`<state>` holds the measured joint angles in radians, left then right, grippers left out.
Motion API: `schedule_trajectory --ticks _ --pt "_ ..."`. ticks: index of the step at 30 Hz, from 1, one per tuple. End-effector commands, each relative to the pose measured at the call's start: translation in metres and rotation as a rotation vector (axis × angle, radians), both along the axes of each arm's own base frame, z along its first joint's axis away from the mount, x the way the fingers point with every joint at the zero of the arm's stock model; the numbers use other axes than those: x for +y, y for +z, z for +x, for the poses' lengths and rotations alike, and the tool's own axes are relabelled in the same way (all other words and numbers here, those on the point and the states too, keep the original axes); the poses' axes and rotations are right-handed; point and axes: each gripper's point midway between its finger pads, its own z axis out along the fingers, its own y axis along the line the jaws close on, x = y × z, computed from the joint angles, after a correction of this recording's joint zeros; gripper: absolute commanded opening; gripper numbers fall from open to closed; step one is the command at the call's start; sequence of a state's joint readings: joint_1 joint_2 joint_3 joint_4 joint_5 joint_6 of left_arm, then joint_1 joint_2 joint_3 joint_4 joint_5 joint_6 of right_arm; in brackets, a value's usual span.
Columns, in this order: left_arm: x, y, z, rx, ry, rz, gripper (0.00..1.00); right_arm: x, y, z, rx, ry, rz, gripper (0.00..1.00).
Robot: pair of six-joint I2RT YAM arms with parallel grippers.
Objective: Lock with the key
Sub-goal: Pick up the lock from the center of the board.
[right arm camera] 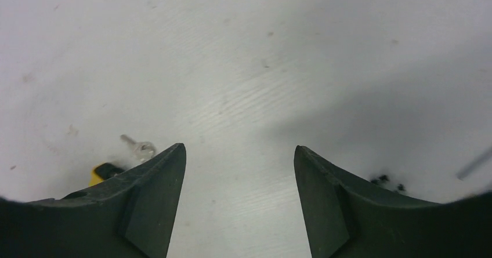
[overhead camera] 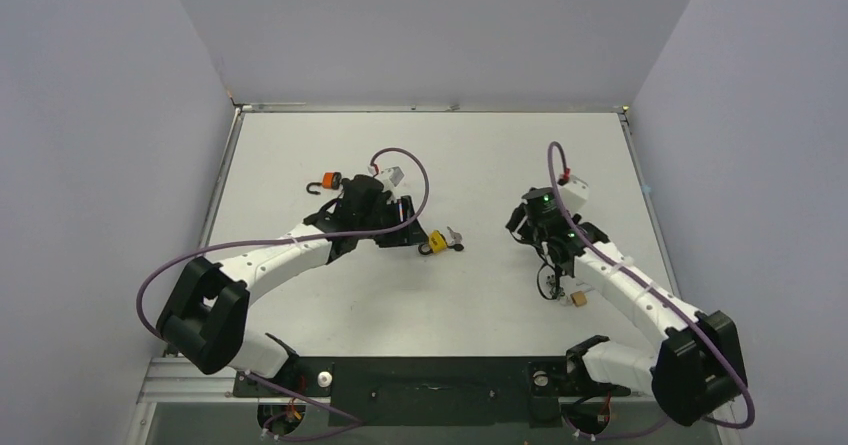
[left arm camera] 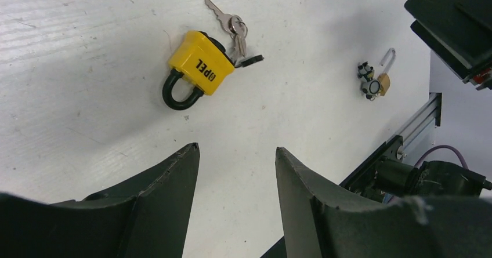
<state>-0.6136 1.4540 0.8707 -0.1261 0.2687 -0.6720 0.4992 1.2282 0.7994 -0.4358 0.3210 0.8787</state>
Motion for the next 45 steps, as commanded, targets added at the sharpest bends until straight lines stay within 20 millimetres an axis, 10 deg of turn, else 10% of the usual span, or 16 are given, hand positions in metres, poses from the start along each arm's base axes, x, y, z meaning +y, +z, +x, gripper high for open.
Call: schedule_trajectory --ticks 1,16,29,45 --pt "-0.01 0.042 0.002 -0.103 -0.039 -0.06 0.49 -0.06 -0.007 -0.029 0.023 -0.233 -0.017 0.65" --pt "-0.012 0.055 -0.003 -0.13 -0.063 -0.155 0.49 -0.152 -0.023 -0.11 0.177 -0.665 -0.036 0.65" --pt "-0.007 0.058 0.006 -0.139 -0.063 -0.193 0.49 -0.147 -0.09 -0.124 0.378 -0.687 -0.007 0.53" --pt "-0.007 0.056 0.008 -0.123 -0.056 -0.196 0.49 -0.141 -0.112 -0.118 0.39 -0.654 0.036 0.17"
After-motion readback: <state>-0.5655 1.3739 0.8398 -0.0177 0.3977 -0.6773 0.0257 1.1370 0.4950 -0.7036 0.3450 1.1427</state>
